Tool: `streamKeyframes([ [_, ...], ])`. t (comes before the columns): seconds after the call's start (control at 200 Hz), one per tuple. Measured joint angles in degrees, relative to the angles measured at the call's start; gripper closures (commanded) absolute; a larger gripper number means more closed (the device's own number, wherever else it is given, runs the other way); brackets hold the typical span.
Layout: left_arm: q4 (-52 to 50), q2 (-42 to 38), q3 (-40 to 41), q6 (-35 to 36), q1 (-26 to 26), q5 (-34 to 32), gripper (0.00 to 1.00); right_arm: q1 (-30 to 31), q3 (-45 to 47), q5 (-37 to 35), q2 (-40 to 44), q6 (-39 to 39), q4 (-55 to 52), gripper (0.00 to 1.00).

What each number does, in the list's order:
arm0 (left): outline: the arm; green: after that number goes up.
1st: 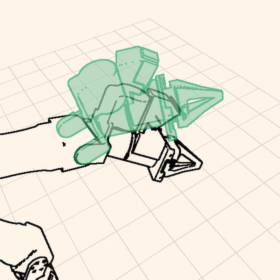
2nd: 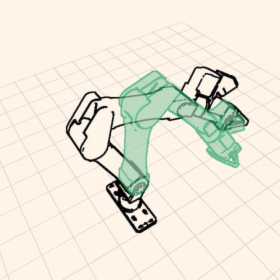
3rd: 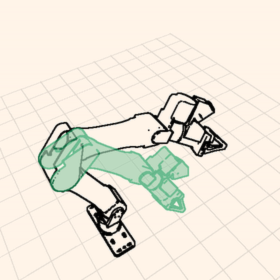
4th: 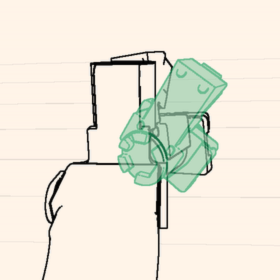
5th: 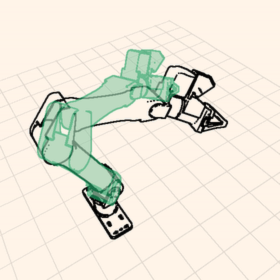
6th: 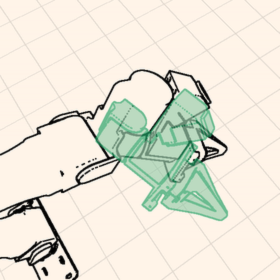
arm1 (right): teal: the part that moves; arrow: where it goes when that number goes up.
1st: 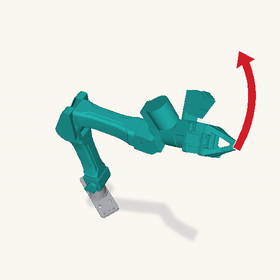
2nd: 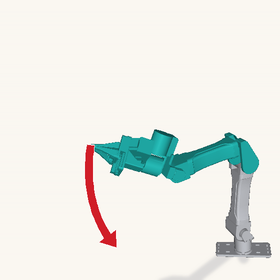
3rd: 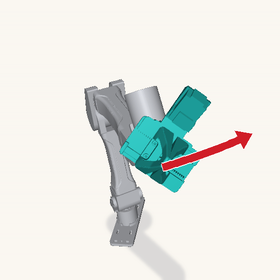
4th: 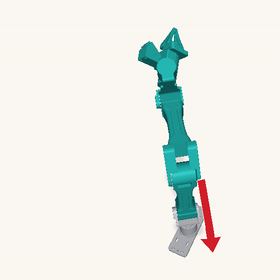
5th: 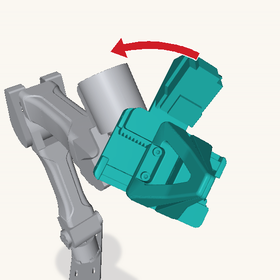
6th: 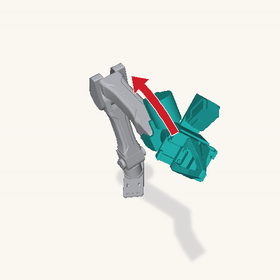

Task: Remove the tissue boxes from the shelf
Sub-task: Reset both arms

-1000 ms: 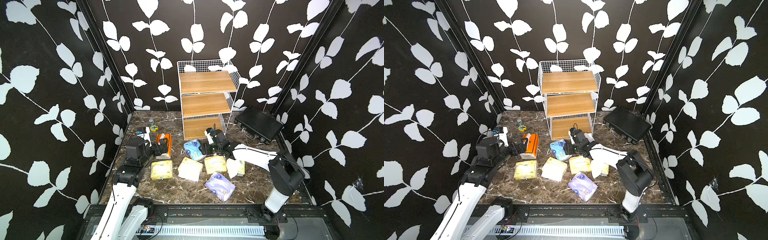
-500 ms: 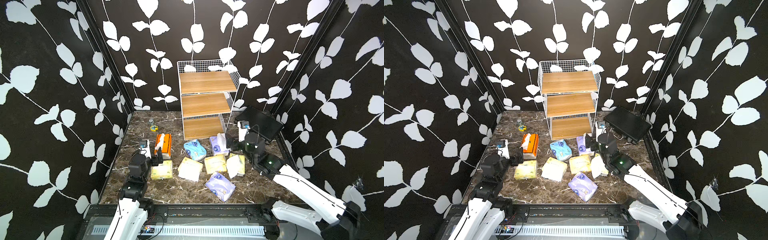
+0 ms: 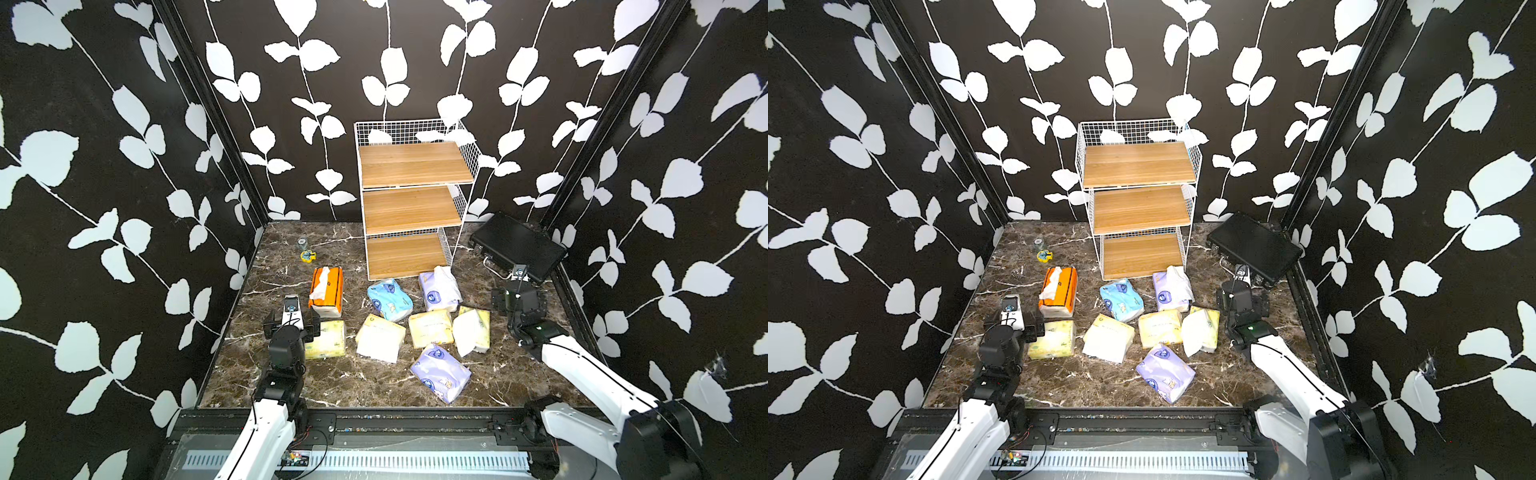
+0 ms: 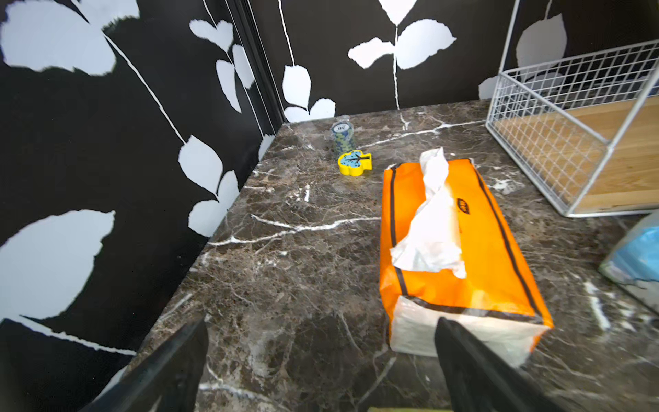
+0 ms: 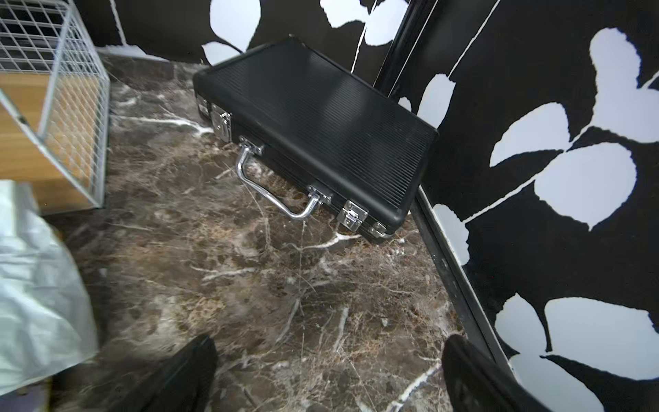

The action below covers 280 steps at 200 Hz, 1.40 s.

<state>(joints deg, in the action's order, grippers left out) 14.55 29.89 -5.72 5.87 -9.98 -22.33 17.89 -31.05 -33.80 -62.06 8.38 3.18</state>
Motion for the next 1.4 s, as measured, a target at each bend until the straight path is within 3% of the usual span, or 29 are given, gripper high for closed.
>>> streamKeyframes([
  [0.375,22.62,24.33,1.86,7.17,0.79,3.13,0.01,-2.32,10.43,-0.52,-7.3,-4.96,26.71,0.01],
  [0.525,30.49,35.12,-0.44,6.97,1.57,4.81,0.01,-2.32,11.8,0.44,-11.63,-7.39,33.73,0.01],
  [0.725,36.83,43.32,-5.29,5.16,1.79,6.86,0.01,-2.32,16.0,0.42,-12.57,-10.19,43.45,0.01],
  [0.905,40.57,45.99,-5.6,3.21,1.84,7.37,0.01,-2.43,16.81,-1.05,-14.71,-11.69,50.25,0.01],
  [1.115,39.82,40.41,-5.01,2.25,2.38,7.54,0.01,-3.52,16.85,-1.73,-21.33,-12.76,58.16,0.01],
  [1.401,42.91,44.68,-4.0,1.01,3.76,11.8,0.01,-10.08,18.84,3.58,-22.32,-9.53,60.98,0.01],
])
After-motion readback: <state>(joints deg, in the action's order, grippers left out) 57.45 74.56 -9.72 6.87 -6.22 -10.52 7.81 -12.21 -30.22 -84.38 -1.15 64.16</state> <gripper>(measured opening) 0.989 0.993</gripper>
